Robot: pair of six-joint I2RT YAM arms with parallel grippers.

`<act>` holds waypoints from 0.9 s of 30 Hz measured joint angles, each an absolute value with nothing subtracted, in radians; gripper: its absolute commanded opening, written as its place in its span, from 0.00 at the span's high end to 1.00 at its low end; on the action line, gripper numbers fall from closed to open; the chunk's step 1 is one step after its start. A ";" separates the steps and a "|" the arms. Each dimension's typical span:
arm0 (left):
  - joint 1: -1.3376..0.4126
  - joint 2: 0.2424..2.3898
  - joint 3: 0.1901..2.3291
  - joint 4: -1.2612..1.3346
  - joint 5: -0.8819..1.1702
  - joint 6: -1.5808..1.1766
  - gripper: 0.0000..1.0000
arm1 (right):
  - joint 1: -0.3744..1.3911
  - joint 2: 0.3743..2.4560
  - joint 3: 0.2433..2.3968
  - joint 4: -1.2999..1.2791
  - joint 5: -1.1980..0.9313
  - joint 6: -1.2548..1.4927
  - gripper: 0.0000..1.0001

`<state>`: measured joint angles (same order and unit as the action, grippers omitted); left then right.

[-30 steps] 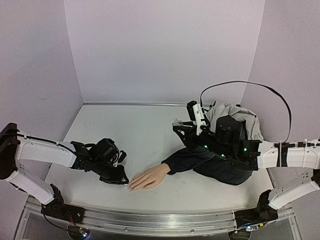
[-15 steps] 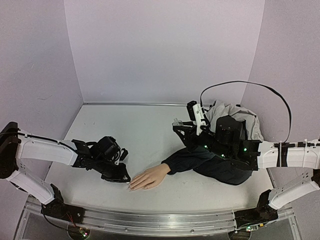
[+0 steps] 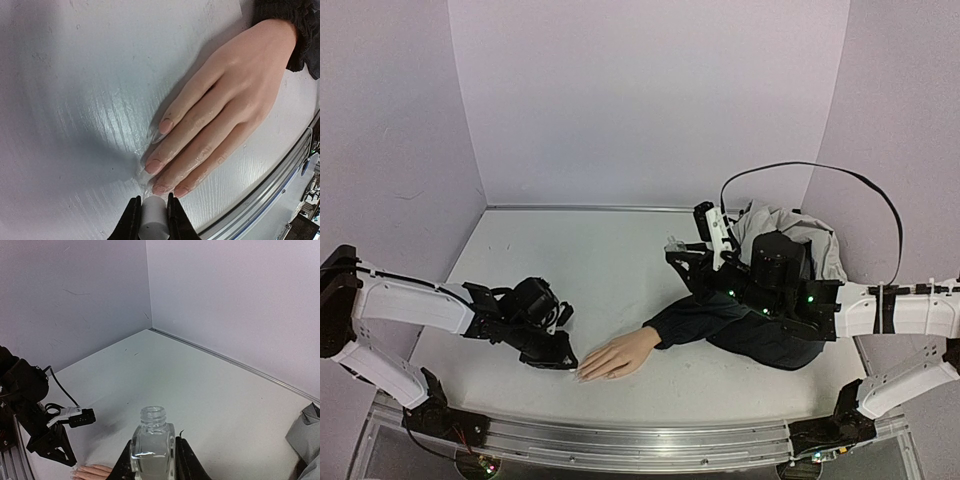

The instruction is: Paint the nails

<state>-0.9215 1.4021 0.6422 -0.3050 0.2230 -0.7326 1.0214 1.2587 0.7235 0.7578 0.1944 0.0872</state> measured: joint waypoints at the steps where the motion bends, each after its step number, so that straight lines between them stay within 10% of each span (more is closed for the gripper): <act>1: -0.921 1.397 0.633 -0.305 0.225 -0.733 1.00 | 1.021 1.259 0.723 0.758 0.194 0.087 1.00; 27: -0.921 1.365 0.607 -0.307 0.205 -0.734 1.00 | 1.021 1.259 0.723 0.758 0.194 0.091 1.00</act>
